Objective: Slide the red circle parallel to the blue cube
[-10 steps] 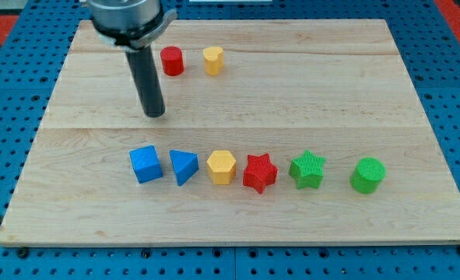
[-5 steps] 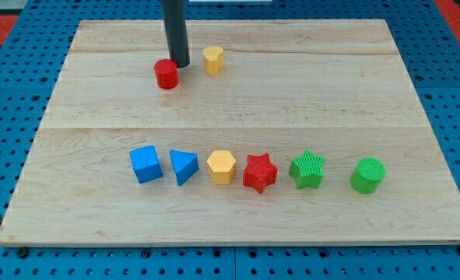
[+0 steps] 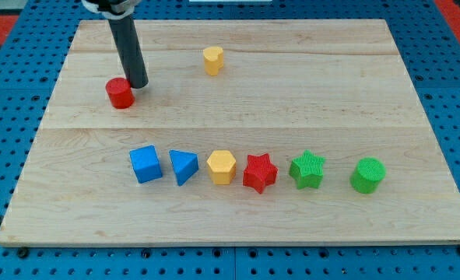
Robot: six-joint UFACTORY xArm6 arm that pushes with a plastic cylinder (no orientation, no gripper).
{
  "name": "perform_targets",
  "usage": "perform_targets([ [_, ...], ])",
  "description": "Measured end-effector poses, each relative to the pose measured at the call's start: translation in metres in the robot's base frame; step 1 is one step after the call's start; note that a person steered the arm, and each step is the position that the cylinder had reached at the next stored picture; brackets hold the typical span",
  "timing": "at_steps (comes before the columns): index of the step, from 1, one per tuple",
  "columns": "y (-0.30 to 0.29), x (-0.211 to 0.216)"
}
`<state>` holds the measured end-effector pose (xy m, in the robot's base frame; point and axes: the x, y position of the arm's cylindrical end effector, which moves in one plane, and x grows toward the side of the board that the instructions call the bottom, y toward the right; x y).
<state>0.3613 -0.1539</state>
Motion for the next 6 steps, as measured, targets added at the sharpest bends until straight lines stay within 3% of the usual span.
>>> perform_targets([
  [1,-0.002,-0.018],
  [3,-0.064,-0.017],
  [5,-0.046,0.050],
  [6,-0.027,0.046],
])
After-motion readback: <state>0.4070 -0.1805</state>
